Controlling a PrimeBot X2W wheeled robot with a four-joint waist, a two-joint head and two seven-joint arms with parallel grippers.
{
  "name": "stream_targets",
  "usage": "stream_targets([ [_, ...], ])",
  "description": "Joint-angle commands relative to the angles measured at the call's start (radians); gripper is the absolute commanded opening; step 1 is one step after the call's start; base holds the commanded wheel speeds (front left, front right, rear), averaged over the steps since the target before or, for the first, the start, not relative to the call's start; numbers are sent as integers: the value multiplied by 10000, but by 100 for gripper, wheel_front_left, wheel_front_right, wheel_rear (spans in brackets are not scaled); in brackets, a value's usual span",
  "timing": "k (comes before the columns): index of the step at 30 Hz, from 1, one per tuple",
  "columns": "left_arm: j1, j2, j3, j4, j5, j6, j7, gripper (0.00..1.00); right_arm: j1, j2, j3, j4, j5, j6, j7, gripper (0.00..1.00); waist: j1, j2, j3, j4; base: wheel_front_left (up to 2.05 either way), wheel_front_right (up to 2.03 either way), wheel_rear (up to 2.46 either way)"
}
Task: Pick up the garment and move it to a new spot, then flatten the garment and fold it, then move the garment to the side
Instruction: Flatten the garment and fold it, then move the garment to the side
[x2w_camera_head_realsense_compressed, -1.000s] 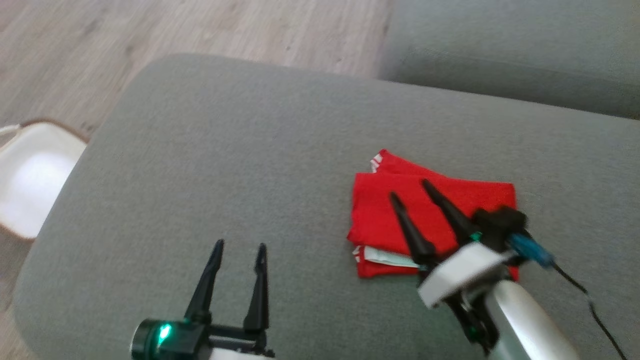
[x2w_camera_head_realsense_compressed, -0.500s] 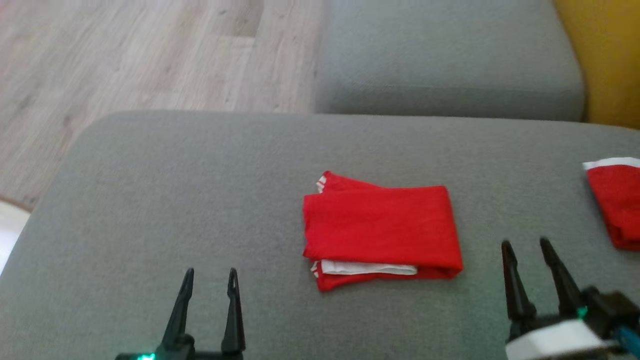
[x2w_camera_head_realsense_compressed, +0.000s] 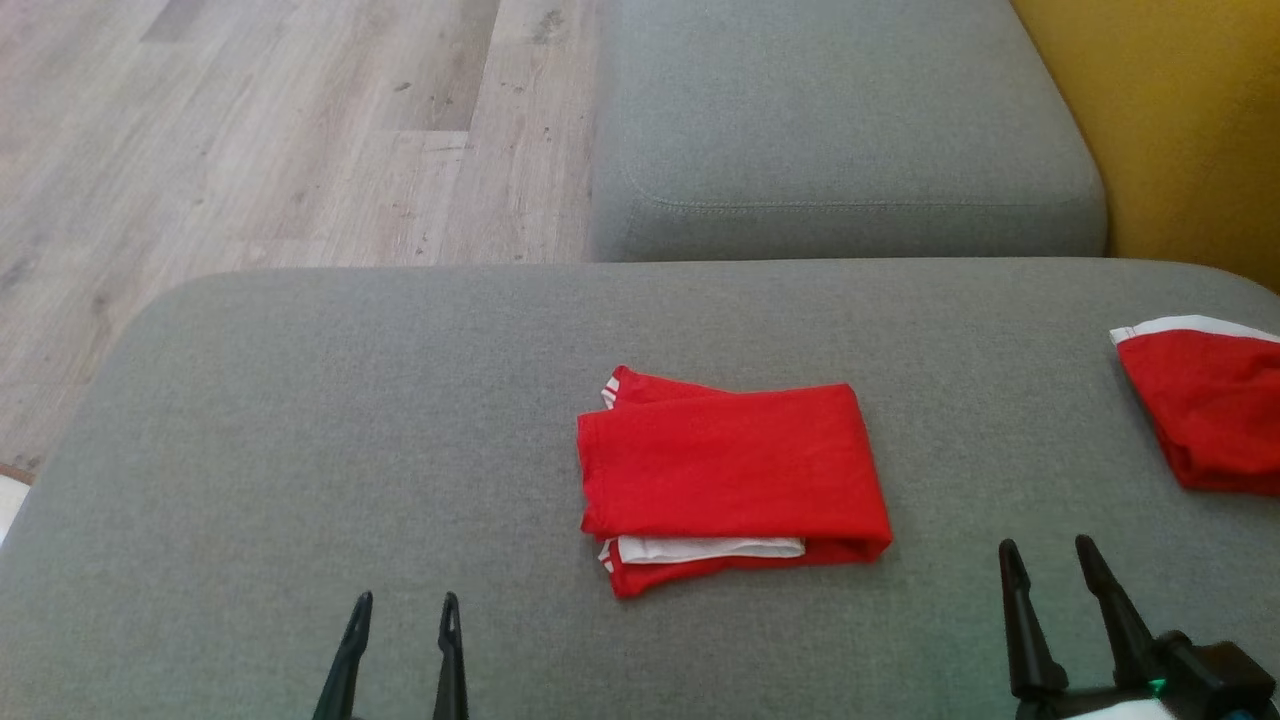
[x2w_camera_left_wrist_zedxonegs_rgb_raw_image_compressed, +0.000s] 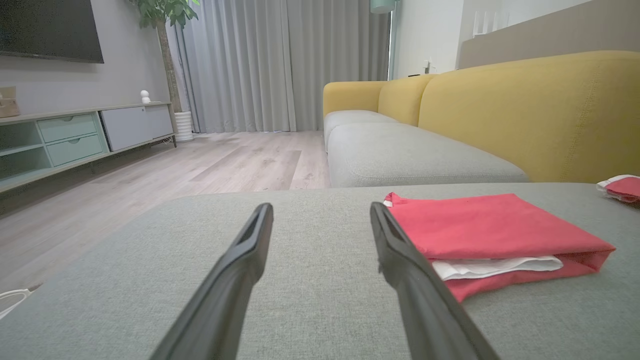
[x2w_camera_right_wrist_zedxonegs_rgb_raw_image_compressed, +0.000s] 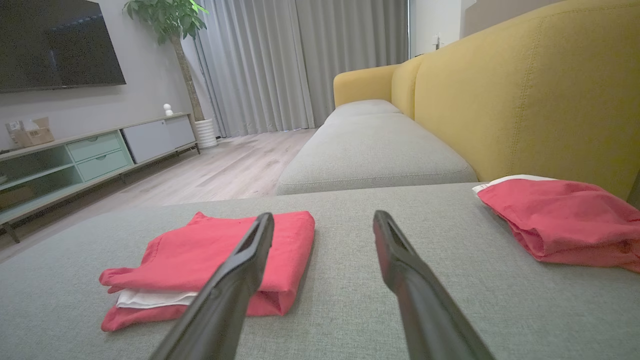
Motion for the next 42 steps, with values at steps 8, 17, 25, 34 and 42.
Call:
stream_targets([
  [8,-369,-77,535,-166,3,-203,-95,100,-336,-63,283,-263,-229,37,-108,100,1,0,21,60,0,0,0],
  [17,-328,-95,621,-153,80,-252,-95,100,-372,-8,319,-155,-331,37,-108,100,1,0,44,13,0,0,0],
  [25,-258,-106,659,-157,98,-246,-95,100,-337,2,383,-113,-318,37,-108,100,1,0,-40,-69,0,0,0],
  [34,-278,-116,702,-238,-47,-143,-95,100,-398,-110,637,58,-107,37,-108,100,1,0,135,18,0,0,0],
  [42,-536,-121,476,-893,-228,-143,-95,100,-1312,-703,1471,1125,435,37,-108,100,1,0,620,386,0,0,0],
])
